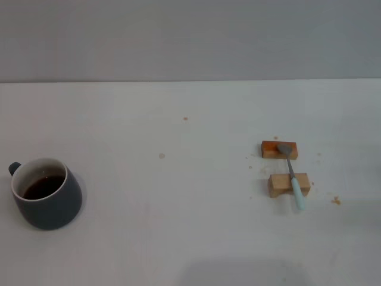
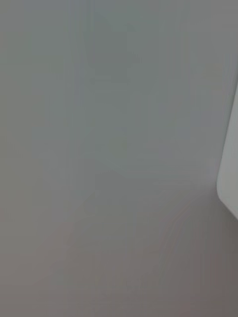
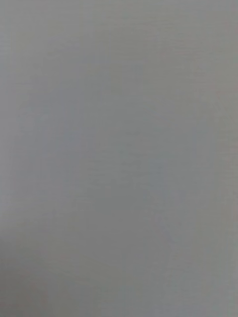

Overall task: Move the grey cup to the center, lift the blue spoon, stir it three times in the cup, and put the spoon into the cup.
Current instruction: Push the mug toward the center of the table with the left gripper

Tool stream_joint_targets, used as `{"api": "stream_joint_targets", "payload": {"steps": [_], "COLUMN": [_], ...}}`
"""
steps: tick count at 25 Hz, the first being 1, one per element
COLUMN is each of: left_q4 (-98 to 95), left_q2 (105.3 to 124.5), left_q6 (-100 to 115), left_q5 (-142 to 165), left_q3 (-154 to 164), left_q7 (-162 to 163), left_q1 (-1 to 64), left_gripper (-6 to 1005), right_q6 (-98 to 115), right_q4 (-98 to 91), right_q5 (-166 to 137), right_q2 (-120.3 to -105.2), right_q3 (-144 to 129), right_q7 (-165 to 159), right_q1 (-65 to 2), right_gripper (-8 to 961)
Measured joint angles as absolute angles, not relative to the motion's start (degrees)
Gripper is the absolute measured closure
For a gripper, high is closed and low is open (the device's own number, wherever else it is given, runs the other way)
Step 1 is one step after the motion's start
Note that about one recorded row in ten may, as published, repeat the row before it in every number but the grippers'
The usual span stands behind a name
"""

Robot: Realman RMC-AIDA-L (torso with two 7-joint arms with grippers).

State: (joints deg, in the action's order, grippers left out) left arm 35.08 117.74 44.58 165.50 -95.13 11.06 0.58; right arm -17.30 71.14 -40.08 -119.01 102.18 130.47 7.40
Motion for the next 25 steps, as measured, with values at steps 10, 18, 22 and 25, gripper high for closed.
{"api": "stream_joint_targets", "payload": {"steps": [10, 18, 22, 25], "left_q4": [32.4, 29.7, 29.7, 29.6], "left_q2": [118.07, 118.54, 118.42, 118.42], "left_q6": [49.0, 52.8, 53.1, 53.7], "left_q5": [165.4, 165.0, 165.0, 165.0], "left_q3": [-87.4, -86.0, -83.1, -81.2], "left_q7": [11.2, 11.9, 14.2, 14.3], "left_q1": [0.1, 0.4, 0.4, 0.6], "left_gripper": [581, 711, 911, 1001], "right_q6": [-18.5, -18.5, -18.5, -18.5], "right_q4": [73.0, 73.7, 74.0, 74.4], "right_q5": [-40.1, -40.0, -39.9, -39.8], "right_q2": [-118.91, -118.91, -118.85, -118.84], "right_q3": [102.5, 102.6, 102.6, 102.6], "right_q7": [130.4, 130.4, 130.4, 130.4], "right_q1": [7.4, 7.3, 7.2, 7.3], "right_gripper": [535, 535, 535, 536]}}
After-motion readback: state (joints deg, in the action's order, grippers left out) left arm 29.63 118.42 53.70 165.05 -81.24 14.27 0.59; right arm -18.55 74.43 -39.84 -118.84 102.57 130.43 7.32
